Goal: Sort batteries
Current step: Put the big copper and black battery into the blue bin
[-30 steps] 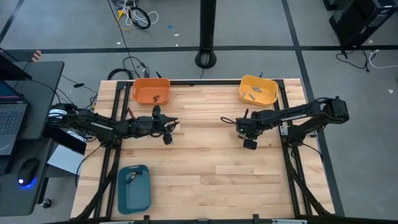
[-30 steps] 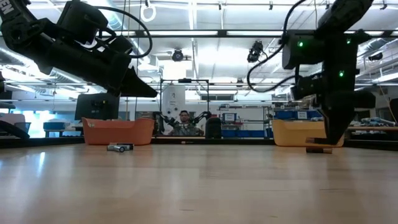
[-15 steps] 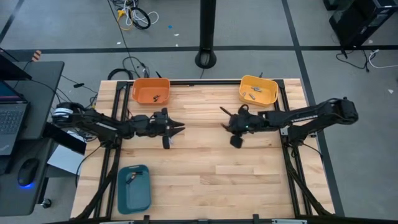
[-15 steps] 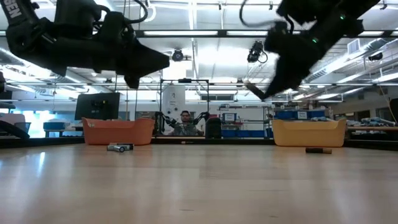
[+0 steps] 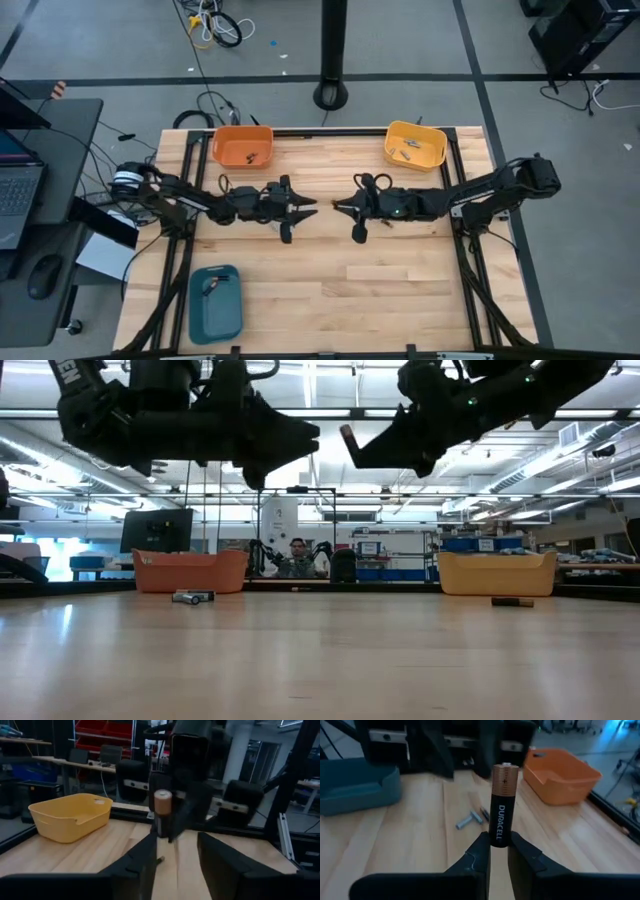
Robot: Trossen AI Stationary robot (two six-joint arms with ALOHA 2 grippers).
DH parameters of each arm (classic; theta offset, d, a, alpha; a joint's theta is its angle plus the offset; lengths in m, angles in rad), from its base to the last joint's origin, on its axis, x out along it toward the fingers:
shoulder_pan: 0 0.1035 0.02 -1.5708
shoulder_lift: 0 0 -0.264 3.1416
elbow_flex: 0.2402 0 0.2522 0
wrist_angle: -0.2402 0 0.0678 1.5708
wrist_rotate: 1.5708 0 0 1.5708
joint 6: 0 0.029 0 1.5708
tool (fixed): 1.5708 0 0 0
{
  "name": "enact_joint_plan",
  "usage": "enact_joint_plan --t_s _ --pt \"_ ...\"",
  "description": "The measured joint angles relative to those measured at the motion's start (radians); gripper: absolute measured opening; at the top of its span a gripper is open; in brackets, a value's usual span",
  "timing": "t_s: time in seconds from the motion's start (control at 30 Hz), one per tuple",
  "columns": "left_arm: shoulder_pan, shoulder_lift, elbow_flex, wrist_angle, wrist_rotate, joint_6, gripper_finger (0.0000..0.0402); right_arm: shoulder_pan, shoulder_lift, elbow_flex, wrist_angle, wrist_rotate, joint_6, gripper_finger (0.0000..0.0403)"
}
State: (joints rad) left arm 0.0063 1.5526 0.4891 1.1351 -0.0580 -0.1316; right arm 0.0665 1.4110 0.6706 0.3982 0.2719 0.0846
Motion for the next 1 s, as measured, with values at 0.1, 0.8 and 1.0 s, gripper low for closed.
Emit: enact_joint_plan --t_s 0.1,0.8,1.0 --pt "0.000 0.013 0.034 0.007 -0.004 -0.002 0.0177 0.017 0.027 0.001 0.058 0.001 -0.025 0.0052" --pt "-0.022 0.040 0.114 -0.016 0.000 0.017 0.0239 0.032 0.047 0.001 0.126 -0.002 -0.062 0.0053" --pt "-0.022 0.088 0.165 -0.015 0.075 0.046 0.0224 0.032 0.047 0.001 0.125 -0.008 -0.063 0.0053"
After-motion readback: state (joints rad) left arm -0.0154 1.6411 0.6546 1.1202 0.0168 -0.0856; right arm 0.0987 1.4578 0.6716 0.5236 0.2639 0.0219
